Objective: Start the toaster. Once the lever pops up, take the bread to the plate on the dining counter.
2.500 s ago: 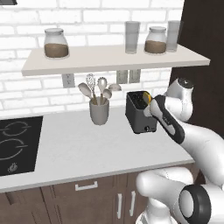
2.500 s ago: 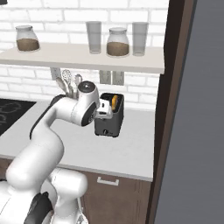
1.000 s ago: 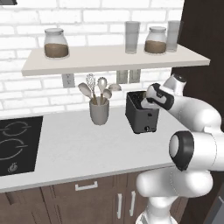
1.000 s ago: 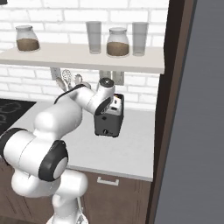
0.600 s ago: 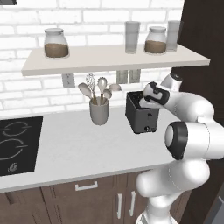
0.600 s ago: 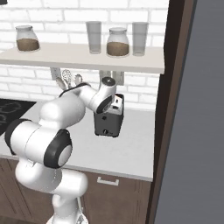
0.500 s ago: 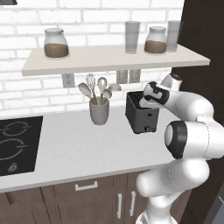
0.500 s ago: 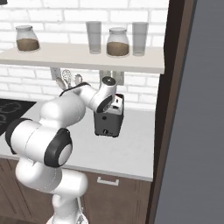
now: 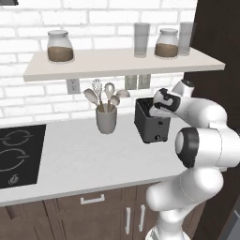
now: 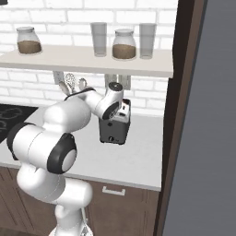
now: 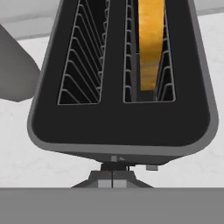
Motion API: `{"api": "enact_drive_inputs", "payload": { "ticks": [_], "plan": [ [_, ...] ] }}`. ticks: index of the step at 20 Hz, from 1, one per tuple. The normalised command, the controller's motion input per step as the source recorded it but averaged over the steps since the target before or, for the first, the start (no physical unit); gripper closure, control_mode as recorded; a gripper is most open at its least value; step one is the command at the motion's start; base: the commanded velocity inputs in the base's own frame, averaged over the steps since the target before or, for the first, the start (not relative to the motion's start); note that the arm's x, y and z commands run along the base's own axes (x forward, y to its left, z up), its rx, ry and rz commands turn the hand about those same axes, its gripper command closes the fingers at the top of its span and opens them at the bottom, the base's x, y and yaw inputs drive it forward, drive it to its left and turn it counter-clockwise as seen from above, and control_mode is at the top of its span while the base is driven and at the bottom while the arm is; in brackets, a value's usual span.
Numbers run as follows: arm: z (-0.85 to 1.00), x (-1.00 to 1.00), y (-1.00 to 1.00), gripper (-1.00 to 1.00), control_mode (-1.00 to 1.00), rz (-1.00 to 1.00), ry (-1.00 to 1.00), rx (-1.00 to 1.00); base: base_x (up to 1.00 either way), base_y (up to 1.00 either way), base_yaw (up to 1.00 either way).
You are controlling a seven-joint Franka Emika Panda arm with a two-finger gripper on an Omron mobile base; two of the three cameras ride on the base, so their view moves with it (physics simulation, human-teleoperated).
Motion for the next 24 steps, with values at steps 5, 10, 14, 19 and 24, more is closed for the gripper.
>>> {"api": "enact_drive_inputs", "payload": {
  "ticks": [5, 10, 14, 19, 24],
  "plan": [
    [-0.21, 0.00, 0.00, 1.00, -1.00, 0.00, 0.00, 0.00, 0.00, 0.00, 0.00],
    [-0.35, 0.00, 0.00, 1.00, -1.00, 0.00, 0.00, 0.00, 0.00, 0.00, 0.00],
    [-0.38, 0.00, 0.03, 1.00, -1.00, 0.00, 0.00, 0.00, 0.00, 0.00, 0.00],
    [-0.42, 0.03, 0.05, 1.00, -1.00, 0.00, 0.00, 0.00, 0.00, 0.00, 0.00],
    [-0.71, -0.02, 0.10, 1.00, -1.00, -0.01, 0.00, 0.00, 0.00, 0.00, 0.00]
  ]
}}
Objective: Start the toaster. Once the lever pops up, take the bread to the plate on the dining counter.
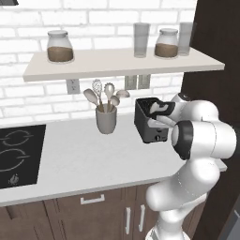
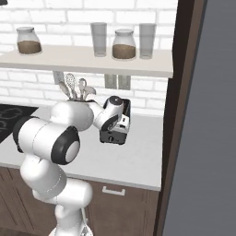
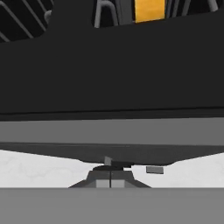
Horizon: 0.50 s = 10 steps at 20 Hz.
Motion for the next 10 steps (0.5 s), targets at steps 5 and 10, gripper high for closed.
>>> {"api": "enact_drive_inputs", "payload": {
  "ticks": [5, 10],
  "plan": [
    [-0.68, -0.02, 0.20, 1.00, -1.00, -0.02, 0.00, 0.00, 0.00, 0.00, 0.00],
    [-1.00, -0.55, 0.28, 1.00, -1.00, -0.07, 0.00, 0.00, 0.00, 0.00, 0.00]
  ]
}}
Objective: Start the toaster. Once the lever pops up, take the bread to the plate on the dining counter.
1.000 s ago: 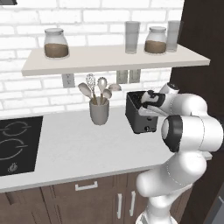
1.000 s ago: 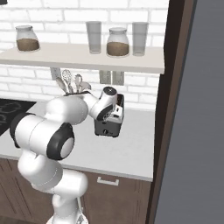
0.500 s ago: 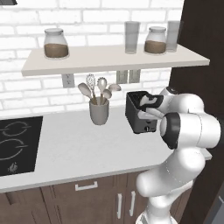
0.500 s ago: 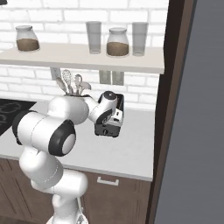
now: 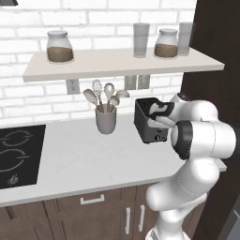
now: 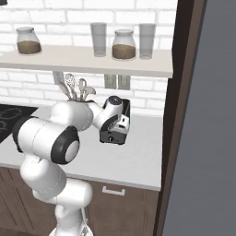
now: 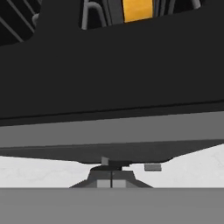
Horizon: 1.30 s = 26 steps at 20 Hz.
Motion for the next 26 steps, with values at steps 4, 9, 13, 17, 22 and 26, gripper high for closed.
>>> {"api": "enact_drive_inputs", "payload": {
  "ticks": [4, 9, 13, 17, 22, 26],
  "plan": [
    [-0.91, -0.57, 0.34, 1.00, -1.00, -0.08, 0.00, 0.00, 0.00, 0.00, 0.00],
    [-0.92, -0.41, 0.41, 1.00, -1.00, -0.07, 0.00, 0.00, 0.00, 0.00, 0.00],
    [-1.00, -0.40, 0.41, 1.00, -1.00, -0.04, 0.00, 0.00, 0.00, 0.00, 0.00],
    [-0.88, -0.50, 0.24, 1.00, -1.00, -0.04, 0.00, 0.00, 0.00, 0.00, 0.00],
    [0.41, -0.59, -0.08, 1.00, -1.00, 0.00, -0.02, 0.03, 0.00, 0.00, 0.00],
    [1.00, -0.74, -0.14, 1.00, -1.00, -0.01, -0.02, 0.00, 0.00, 0.00, 0.00]
  ]
}}
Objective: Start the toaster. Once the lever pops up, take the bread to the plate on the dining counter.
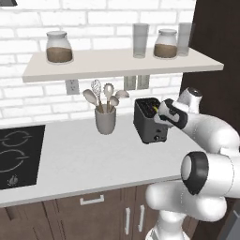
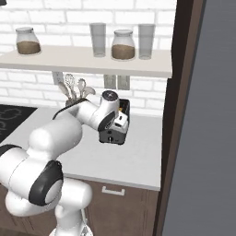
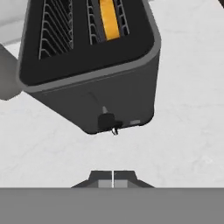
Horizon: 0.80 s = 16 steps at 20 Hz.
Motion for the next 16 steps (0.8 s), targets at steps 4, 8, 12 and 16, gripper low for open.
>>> {"api": "enact_drive_inputs", "payload": {
  "ticks": [4, 8, 12, 16],
  "plan": [
    [1.00, -0.68, -0.01, 1.00, -1.00, 0.00, 0.00, 0.00, 0.00, 0.00, 0.00],
    [0.91, -0.60, -0.04, 1.00, -1.00, 0.00, -0.01, 0.00, 0.00, 0.00, 0.00],
    [0.51, -0.26, -0.09, 1.00, -1.00, 0.00, -0.15, -0.02, 0.00, 0.00, 0.00],
    [0.24, -0.11, -0.06, 1.00, -1.00, 0.00, -0.17, -0.04, 0.00, 0.00, 0.00]
  ]
}}
